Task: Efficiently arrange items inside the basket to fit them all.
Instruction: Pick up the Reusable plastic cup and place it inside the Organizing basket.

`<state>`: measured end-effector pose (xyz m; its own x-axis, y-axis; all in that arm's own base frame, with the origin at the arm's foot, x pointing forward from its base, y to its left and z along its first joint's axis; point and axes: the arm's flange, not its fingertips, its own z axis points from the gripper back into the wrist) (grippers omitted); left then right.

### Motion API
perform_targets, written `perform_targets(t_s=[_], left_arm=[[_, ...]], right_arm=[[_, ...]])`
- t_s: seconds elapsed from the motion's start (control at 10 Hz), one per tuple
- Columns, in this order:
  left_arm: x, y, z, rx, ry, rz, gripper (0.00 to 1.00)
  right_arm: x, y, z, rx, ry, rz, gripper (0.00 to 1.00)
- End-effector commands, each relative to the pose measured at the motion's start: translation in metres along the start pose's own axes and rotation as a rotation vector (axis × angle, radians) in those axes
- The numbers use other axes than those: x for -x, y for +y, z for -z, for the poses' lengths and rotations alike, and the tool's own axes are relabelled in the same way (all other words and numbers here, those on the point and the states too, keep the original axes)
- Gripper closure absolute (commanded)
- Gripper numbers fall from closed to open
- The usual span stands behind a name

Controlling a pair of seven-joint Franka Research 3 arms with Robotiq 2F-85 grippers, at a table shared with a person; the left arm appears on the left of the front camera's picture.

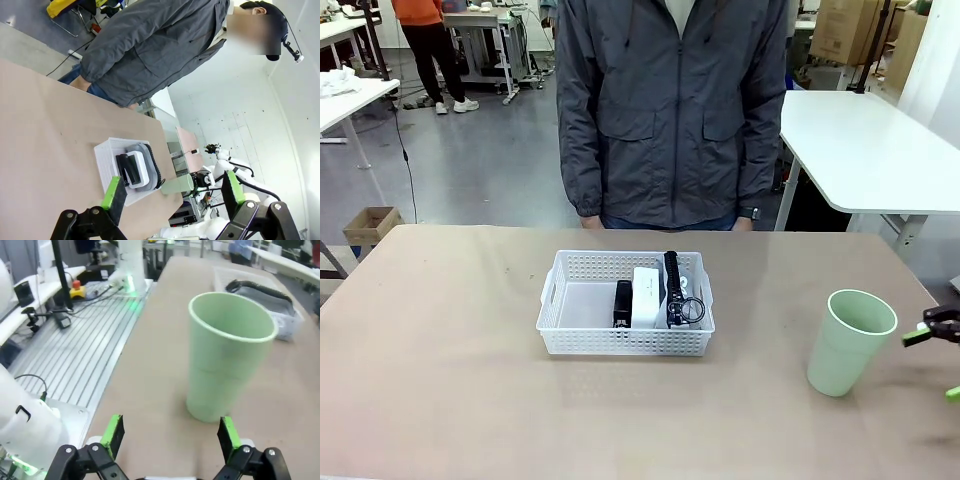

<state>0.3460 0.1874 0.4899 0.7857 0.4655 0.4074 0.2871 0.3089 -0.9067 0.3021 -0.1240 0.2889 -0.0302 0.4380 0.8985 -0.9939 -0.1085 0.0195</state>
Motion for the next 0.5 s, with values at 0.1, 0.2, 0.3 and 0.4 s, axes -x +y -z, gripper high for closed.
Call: perform_targets(t_s=[0.1,0.2,0.3,0.4], left_arm=[[0.0018,-0.0025,-0.0011,-0.003,0.002,0.0,0.0],[0.0018,-0.0025,-0.0011,-0.003,0.002,0.0,0.0],[0.0018,-0.0025,-0.0011,-0.003,0.002,0.0,0.0],[0.0018,-0.0025,-0.0011,-0.003,0.002,0.0,0.0]], right_arm=[[0.017,-0.0113,0.006,-0.044,0.023,0.035,0.0],[0.0073,-0.0023,0.0086,-0.032,-0.006,0.02,0.0],[0.0073,-0.0023,0.0086,-0.032,-0.006,0.02,0.0],[0.0073,-0.0023,0.0086,-0.032,-0.006,0.02,0.0]])
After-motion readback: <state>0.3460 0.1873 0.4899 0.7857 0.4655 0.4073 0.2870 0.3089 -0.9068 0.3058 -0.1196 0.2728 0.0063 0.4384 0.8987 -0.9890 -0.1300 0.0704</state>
